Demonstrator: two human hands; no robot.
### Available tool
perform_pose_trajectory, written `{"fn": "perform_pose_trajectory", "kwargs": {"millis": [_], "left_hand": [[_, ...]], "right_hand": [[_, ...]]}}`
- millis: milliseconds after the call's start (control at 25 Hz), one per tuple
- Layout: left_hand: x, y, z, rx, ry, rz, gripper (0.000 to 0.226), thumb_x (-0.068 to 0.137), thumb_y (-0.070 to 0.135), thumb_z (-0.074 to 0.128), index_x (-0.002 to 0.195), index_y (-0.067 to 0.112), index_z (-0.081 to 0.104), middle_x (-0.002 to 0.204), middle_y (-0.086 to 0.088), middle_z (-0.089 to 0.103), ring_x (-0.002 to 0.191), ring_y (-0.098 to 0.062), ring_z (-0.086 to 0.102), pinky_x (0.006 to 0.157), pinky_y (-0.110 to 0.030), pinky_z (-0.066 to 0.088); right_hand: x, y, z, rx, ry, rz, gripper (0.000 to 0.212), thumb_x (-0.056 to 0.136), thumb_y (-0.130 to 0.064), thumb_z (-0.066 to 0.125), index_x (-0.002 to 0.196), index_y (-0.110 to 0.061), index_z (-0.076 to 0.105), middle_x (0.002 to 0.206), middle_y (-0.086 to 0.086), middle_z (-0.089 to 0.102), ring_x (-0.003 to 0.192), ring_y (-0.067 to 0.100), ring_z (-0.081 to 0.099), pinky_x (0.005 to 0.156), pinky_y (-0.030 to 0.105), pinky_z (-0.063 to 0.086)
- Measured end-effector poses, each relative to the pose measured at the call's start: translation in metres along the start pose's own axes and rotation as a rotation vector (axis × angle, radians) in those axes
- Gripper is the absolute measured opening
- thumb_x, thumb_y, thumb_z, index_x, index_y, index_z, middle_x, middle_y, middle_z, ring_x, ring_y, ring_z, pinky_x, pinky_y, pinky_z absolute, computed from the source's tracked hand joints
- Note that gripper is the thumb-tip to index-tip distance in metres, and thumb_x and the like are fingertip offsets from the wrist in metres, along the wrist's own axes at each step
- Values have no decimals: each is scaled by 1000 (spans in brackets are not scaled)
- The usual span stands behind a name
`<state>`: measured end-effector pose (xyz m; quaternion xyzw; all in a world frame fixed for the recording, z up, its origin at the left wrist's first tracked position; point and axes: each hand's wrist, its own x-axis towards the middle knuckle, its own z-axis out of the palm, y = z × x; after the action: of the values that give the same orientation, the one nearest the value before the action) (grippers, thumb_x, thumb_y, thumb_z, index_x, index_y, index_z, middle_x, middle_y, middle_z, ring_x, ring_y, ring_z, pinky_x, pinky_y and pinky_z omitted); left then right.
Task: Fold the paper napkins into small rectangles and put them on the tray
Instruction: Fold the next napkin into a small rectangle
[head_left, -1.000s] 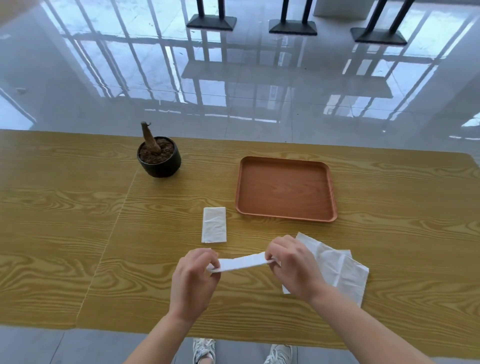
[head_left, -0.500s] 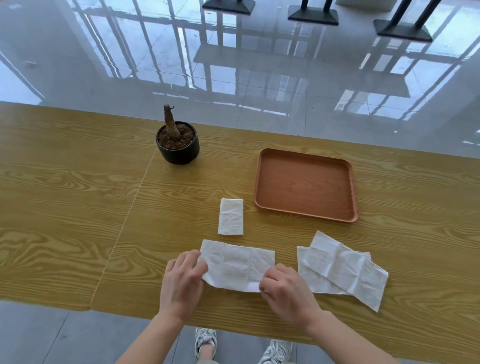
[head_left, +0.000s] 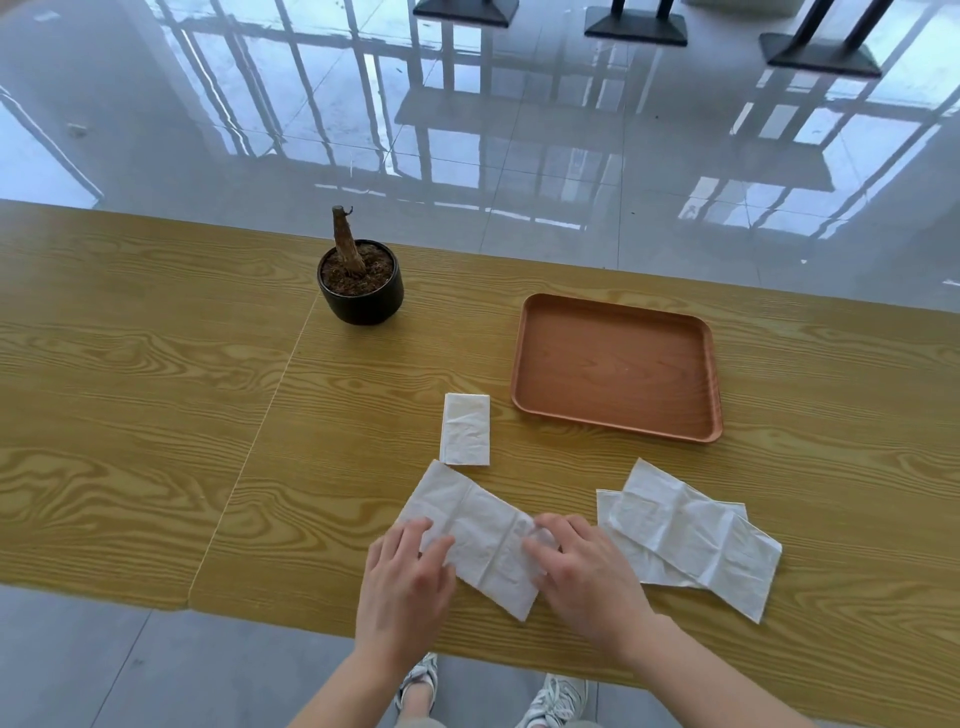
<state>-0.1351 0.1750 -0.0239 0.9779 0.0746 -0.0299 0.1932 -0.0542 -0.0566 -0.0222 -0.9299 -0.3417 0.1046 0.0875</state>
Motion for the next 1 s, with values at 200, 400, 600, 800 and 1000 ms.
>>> {"fn": "perform_pose_trajectory", "kwargs": {"millis": [200,400,600,800,1000], "left_hand": [[-18,25,18,0,-46,251,33,74,42,66,103,26,67,116,-3,64,105,-25,62,86,-37,53],[-24,33,23,33,-103,259,44,65,57,68,98,28,66,121,-4,63,114,-26,60,93,-39,52],[-29,34,25,41,-129,228,59,57,68,70,102,29,66,128,-4,62,121,-28,58,97,-45,52],[-35,33,35,151,-109,294,80,55,83,60,105,21,69,123,-10,64,116,-32,59,102,-50,41],[-55,26,42,172,-91,407,71,58,69,68,111,21,65,120,-7,63,109,-26,57,96,-46,49]], "right_hand": [[-24,-3,6,130,27,12,29,84,-26,69,113,-28,64,122,-3,61,103,21,59,83,34,53],[-12,2,2,451,42,392,37,92,-31,66,127,-22,60,97,-11,58,92,8,54,84,22,44],[0,-4,-1,531,-53,521,9,87,-29,69,94,-26,64,85,-11,63,83,10,59,76,29,52],[-3,-8,0,375,-88,458,5,90,-33,64,89,-30,59,89,-13,56,85,9,55,71,25,48],[-29,-7,5,264,-61,260,17,92,-29,59,107,-32,54,97,-10,52,88,14,55,69,30,52]]}}
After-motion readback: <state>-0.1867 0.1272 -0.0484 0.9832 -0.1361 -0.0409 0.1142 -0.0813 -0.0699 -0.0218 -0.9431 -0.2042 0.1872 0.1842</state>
